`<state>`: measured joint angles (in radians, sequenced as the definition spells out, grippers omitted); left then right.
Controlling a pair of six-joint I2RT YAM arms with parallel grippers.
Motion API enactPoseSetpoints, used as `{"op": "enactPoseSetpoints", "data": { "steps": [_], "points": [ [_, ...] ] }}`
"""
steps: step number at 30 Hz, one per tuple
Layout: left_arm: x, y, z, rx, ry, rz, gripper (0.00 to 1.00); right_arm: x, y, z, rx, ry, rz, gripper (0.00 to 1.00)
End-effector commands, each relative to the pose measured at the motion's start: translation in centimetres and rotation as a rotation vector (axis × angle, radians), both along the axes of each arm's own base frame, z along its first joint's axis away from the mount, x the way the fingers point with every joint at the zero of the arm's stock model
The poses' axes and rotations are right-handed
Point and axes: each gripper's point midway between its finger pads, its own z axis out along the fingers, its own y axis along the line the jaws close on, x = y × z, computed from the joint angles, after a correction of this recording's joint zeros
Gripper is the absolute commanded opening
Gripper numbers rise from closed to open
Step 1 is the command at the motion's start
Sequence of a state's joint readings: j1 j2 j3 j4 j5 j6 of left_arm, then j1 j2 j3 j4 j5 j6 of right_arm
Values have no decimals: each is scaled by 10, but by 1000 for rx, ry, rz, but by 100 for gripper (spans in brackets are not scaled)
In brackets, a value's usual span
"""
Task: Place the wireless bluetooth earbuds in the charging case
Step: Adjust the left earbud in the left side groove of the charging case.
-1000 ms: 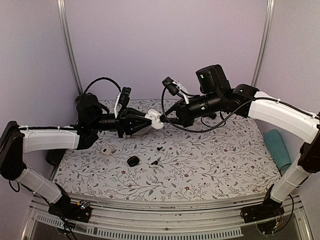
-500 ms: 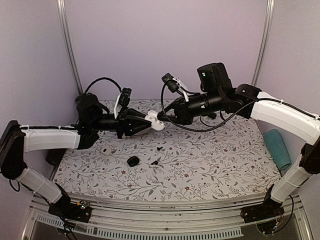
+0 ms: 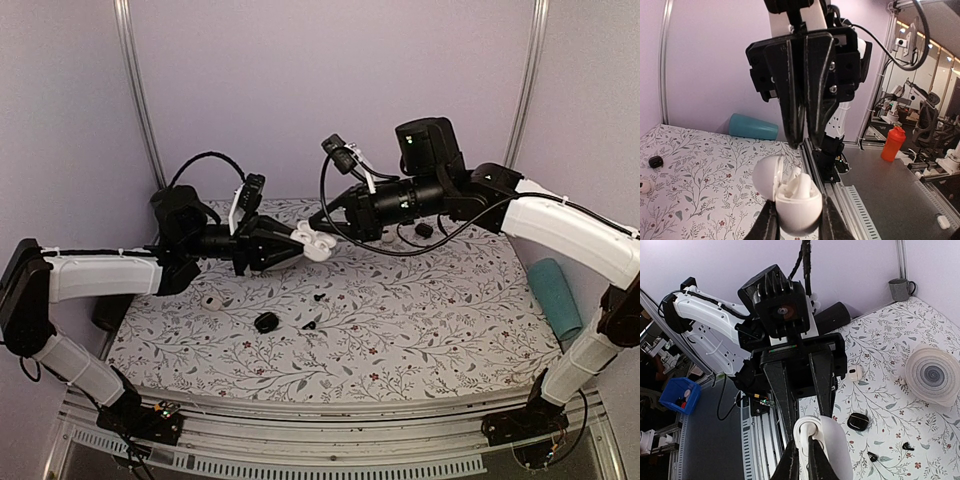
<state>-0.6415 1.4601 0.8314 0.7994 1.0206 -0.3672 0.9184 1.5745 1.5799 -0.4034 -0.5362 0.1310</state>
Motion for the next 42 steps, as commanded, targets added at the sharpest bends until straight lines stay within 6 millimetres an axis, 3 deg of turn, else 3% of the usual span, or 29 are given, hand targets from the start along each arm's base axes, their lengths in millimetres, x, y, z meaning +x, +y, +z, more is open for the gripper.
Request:
{"op": "enactPoseSetpoints", "data": {
  "steps": [1,15,25,35,42],
  "points": [
    [-4,-4,11,-20,-40,-27,0,-4,10,-2,-17,-8,22,10],
    [-4,-3,19,-35,-63,-17,0,-7,15,-23,-95,-14,20,3],
    [-1,-1,39,-74,-118,28,0,-18,22,-56,-199,-8,38,3],
    [-4,6,53,-97,-152,51,0,1,13,-80,-273,-10,-53,3],
    [1,6,52,-96,-150,79,0,-19,29,-76,-258,-18,30,3]
  ]
}}
